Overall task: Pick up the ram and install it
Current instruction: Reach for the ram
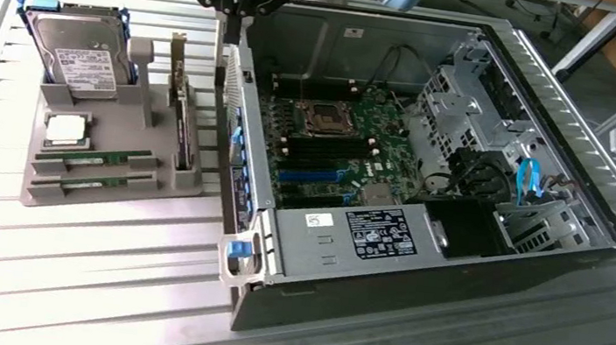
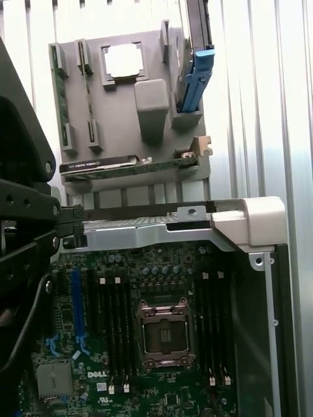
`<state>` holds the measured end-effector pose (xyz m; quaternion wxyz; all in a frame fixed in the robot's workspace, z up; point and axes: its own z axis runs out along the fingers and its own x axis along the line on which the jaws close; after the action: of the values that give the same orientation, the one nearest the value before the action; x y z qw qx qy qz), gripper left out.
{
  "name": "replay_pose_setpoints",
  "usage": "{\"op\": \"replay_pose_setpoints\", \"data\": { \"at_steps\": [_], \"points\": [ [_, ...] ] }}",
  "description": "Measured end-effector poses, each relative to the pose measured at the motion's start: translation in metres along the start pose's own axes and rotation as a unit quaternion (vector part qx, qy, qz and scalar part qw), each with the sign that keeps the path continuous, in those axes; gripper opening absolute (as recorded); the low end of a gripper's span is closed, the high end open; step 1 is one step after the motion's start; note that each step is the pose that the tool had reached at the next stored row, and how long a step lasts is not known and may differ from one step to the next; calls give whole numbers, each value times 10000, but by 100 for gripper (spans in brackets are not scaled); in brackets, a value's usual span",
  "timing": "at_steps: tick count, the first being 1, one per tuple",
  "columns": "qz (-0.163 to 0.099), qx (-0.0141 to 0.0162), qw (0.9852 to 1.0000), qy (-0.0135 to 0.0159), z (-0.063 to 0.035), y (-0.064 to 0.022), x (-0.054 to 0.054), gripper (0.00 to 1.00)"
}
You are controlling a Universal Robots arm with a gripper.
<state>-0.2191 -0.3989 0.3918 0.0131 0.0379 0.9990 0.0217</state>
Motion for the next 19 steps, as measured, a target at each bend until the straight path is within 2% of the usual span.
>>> {"op": "replay_pose_setpoints", "data": {
  "at_steps": [2,7,10,13,15,19],
  "points": [
    [0,0,10000,0,-3,-6,76,9],
    [0,0,10000,0,-5,-12,161,9],
    [0,0,10000,-1,-8,-20,265,9],
    [0,0,10000,-1,-9,-24,316,9],
    [0,0,10000,-2,-13,-33,441,9],
    [0,0,10000,-5,-15,-40,531,9]
  ]
}}
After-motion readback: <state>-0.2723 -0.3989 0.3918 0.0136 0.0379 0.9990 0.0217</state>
